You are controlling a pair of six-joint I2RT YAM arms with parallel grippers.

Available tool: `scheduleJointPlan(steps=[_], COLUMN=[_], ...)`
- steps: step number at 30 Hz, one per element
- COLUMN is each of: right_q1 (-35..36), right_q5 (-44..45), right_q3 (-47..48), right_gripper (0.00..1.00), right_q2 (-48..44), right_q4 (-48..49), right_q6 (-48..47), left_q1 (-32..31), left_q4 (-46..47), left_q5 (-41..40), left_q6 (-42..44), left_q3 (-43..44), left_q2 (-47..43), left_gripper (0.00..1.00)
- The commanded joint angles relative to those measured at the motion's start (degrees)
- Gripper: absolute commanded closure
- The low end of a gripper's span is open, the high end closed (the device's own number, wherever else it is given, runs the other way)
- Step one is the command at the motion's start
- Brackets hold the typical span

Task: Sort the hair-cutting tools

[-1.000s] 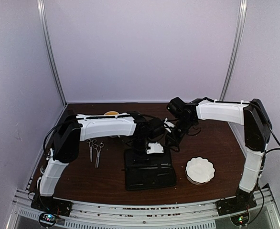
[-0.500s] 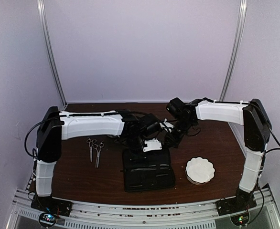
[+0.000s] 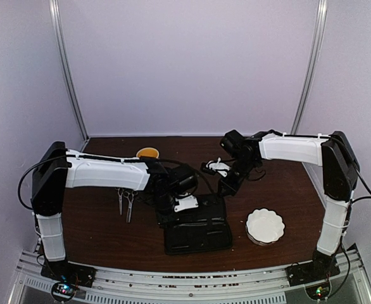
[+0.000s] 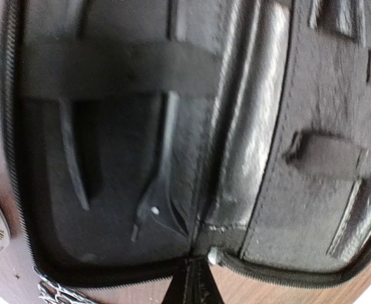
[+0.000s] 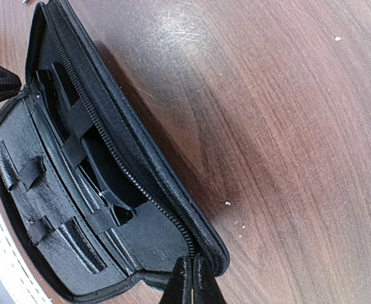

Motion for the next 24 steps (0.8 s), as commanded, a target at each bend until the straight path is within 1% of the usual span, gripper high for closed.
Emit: scheduleJointPlan(steps=[1,6,16,24], right_q1=[0.54,0.54,0.53,0.54], right_q5=[-1.42,-1.61,-2.24,-2.23], right_q3=[0.55,0.43,0.52,0.59], right_gripper=[1.00,1.00,1.00,1.00], right_q2=[1.36,1.31,1.75,2.21], right_q4=[-0.32,-0.41,-0.71,-0.67], right_q6=[-0.27,-0.44,-0.53,-0.57], left_q1=[0.61,0.61,0.61,0.61], left_q4=[4.37,4.87,6.21,6.18], left_q5=[-0.07,-1.07,0.28,3.73], left_q6=[-1.18,0.15,2.11,3.29], left_q3=[1.54,2.85,7.53,11.88], left_q2=[1.08,3.10,6.81,9.10], left_gripper=[0.98,0.98,0.98,0.97])
